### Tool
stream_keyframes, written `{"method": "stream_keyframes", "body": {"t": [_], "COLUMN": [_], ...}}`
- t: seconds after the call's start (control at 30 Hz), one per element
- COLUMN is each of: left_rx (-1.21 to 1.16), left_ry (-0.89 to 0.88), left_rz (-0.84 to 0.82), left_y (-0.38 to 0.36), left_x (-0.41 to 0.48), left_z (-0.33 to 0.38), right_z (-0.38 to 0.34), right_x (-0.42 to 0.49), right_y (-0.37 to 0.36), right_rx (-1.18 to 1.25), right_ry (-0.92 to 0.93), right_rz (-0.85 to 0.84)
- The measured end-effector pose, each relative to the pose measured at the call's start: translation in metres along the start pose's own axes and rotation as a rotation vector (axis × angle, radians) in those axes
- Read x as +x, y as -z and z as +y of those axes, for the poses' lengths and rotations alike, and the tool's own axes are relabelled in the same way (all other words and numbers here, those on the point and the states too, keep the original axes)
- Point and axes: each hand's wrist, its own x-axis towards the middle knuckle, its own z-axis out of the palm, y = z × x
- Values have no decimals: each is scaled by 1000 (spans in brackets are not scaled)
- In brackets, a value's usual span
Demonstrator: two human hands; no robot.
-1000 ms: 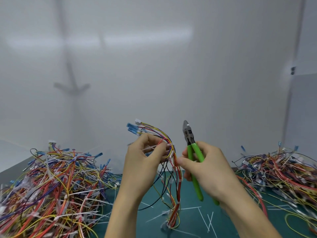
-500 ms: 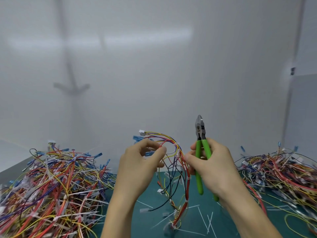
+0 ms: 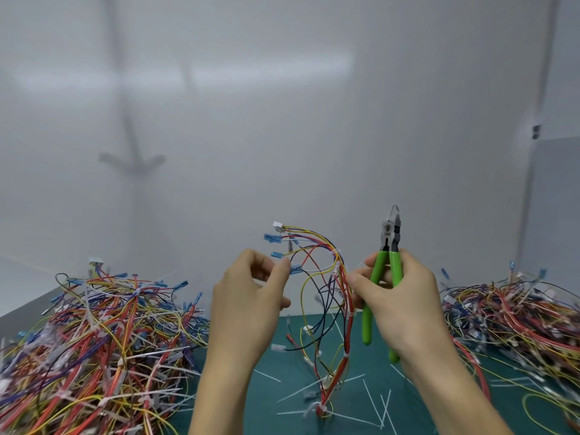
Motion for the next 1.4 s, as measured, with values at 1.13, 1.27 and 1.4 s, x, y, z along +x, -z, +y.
{"method": "stream_keyframes", "body": {"t": [1.13,1.27,1.4], "left_rx": [-446,-375,-363], "left_ry": [193,120,126], "left_rz": [-97,-109,-124], "left_y": [-7,-5,-4], "left_x": [6,4,3], "left_z": [-2,-3,-3], "right_z": [-15,-18,-14], "right_x": [-2,-8,-9], "right_y": [12,10,7], "right_rx": [-332,-516,-574], "right_ry": [65,114,130], "right_rz": [-309,-423,-430]}}
